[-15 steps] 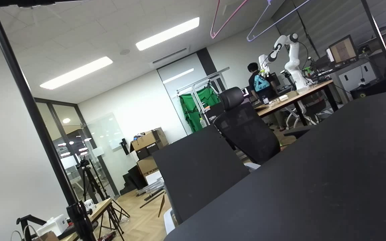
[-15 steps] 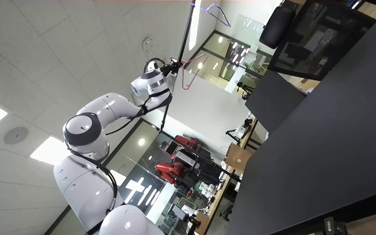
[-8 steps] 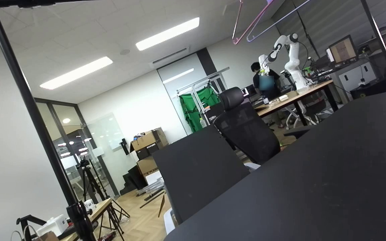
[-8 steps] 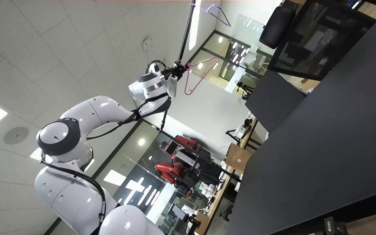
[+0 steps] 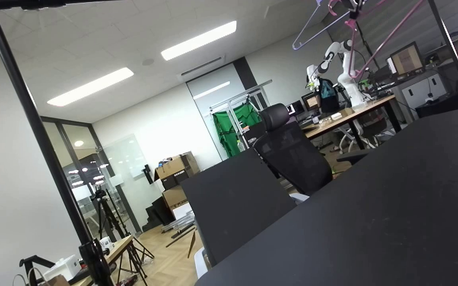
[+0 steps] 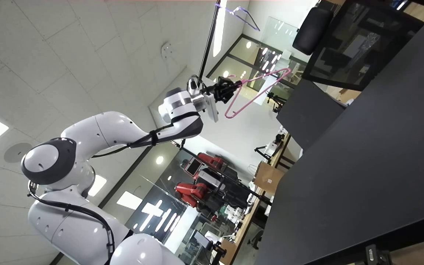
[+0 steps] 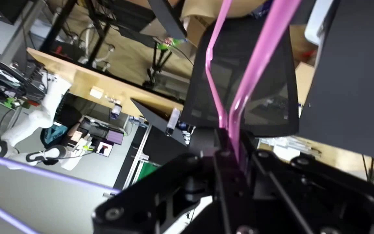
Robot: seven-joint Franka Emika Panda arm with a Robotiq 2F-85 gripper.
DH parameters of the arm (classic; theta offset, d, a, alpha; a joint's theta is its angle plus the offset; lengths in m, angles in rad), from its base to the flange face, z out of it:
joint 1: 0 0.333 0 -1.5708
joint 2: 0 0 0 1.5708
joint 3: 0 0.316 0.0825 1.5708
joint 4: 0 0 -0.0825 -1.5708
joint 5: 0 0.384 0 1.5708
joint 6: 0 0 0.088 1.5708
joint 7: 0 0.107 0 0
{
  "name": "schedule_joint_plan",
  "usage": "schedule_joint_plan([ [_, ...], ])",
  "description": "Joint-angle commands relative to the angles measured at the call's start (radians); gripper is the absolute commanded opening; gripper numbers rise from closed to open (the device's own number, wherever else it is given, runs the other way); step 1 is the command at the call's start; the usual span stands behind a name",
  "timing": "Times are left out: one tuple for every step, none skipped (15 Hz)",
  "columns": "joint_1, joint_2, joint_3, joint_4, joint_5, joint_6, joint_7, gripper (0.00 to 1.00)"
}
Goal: Take the hanger and put it on the table
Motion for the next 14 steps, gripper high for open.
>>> schedule_joint_plan([
  [-0.013, 0.027, 0.004, -0.059, -0.127, -0.079, 0.070, 0.02],
  [-0.012, 0.044, 0.005, -0.069, -0.139, -0.092, 0.075, 0.02],
  [-0.009, 0.061, 0.006, -0.075, -0.145, -0.104, 0.072, 0.02],
  [-0.005, 0.075, 0.008, -0.079, -0.141, -0.111, 0.064, 0.02],
  [0.000, 0.090, 0.013, -0.085, -0.139, -0.124, 0.042, 0.02],
  [0.005, 0.102, 0.017, -0.087, -0.124, -0.141, 0.028, 0.02],
  [-0.005, 0.097, 0.009, -0.082, -0.113, -0.107, 0.024, 0.08],
  [-0.002, 0.110, 0.014, -0.083, -0.113, -0.116, 0.024, 0.08],
  [0.001, 0.118, 0.016, -0.083, -0.113, -0.121, 0.024, 0.08],
  [0.003, 0.120, 0.017, -0.082, -0.113, -0.123, 0.024, 0.08],
  [0.003, 0.120, 0.017, -0.082, -0.113, -0.124, 0.024, 0.08],
  [0.003, 0.120, 0.017, -0.082, -0.113, -0.124, 0.024, 0.08],
  [0.003, 0.120, 0.017, -0.082, -0.113, -0.124, 0.023, 0.08],
  [0.003, 0.120, 0.017, -0.082, -0.113, -0.124, 0.023, 0.08],
])
